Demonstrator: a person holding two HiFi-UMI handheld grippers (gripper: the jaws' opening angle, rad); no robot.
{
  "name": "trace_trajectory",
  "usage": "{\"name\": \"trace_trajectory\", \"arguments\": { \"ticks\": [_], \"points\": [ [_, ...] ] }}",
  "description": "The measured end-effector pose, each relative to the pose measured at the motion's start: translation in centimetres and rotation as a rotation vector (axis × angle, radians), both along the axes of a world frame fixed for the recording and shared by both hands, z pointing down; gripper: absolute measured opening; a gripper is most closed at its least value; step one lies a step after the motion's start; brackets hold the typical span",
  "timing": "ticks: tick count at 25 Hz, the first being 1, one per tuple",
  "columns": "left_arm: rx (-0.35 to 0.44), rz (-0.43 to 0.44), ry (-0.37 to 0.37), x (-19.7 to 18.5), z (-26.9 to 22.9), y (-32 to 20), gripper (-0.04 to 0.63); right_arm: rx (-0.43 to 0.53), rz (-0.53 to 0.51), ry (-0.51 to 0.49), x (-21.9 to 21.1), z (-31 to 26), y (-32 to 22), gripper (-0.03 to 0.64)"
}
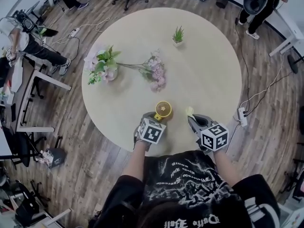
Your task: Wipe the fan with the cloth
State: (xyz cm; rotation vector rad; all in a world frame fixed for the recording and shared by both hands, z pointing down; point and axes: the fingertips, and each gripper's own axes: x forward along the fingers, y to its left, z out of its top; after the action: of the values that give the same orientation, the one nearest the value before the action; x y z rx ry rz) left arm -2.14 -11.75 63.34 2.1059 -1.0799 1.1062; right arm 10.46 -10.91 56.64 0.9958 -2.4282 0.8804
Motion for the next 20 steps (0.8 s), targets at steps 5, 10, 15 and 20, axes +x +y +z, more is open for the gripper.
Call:
{"name": "trace_trajectory", "arguments": {
  "ticks": [5,10,15,20],
  "points": [
    [-0.017,-0.001,0.043,-0.1,-0.1,0.0,0.198,-0.009,-0.04,0.023,-0.7,0.4,0.5,0.041],
    [-0.066,-0.243,0.445,0.6,-3.5,-1.2,0.198,0.018,-0.022,-0.002,-1.0,-0.4,-0.3,0.041],
    [0.001,-0.441,0.992,1.9,-10.7,-4.0,0.198,0.062,0.007,-0.158,-1.4,-4.2,-1.1,0.041],
    [-0.006,-0.599,1.563,0.8,-18.8,-5.6,0.198,0.148,-0.069,-0.382,-3.9,-10.2,-0.7,0.041]
  ]
}}
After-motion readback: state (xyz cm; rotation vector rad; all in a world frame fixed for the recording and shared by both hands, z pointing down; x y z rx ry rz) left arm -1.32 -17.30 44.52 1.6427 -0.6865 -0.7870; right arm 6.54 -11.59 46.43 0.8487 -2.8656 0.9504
